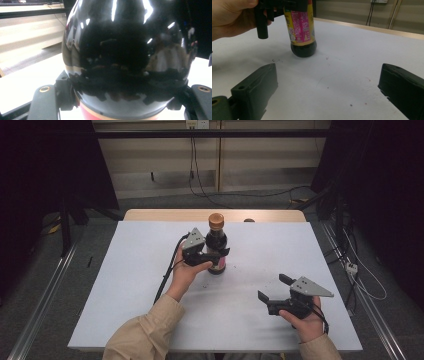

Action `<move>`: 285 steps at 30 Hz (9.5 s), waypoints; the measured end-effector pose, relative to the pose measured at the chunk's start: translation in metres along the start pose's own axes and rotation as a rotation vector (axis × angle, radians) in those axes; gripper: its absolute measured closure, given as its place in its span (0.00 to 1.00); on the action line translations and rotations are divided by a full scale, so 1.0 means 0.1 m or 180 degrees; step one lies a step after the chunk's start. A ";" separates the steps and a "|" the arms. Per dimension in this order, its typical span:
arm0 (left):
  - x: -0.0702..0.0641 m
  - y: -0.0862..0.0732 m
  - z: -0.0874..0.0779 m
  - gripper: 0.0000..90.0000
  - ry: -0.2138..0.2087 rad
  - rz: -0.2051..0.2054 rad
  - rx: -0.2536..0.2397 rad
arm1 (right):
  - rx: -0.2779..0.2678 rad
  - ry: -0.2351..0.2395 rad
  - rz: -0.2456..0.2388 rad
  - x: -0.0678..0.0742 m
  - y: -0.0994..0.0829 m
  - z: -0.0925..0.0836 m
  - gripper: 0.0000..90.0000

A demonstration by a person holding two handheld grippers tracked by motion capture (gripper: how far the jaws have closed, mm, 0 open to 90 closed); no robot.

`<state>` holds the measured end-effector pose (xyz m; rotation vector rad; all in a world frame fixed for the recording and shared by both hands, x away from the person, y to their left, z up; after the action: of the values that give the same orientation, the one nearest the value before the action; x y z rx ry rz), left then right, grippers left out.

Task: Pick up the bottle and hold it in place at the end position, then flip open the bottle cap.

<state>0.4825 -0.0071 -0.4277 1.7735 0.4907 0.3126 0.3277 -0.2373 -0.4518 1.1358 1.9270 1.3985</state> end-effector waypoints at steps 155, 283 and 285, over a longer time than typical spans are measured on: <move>-0.04 -0.04 0.02 0.34 0.0154 -0.0117 0.0110 | 0.0379 0.0608 -0.0375 0.30 1.93 0.93 1.00; -0.07 -0.05 0.04 0.34 0.0280 -0.0140 0.0074 | 0.0571 0.0665 -0.0452 0.30 1.99 0.91 1.00; -0.06 -0.05 0.04 0.34 0.0278 -0.0140 0.0073 | 0.0622 0.0693 -0.0464 0.30 1.97 0.92 1.00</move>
<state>0.4778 -0.0126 -0.4337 1.7743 0.5969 0.3561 0.4493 -0.1400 -0.2977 0.9360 2.2930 1.3241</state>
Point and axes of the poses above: each handheld gripper's, and its own axes: z roughly forward along the jaws, y roughly out of its top, x roughly to its left, the point moved 5 cm from there along z, roughly forward along the jaws, and after that the axes turned 2 degrees about x, right-handed, at the moved point
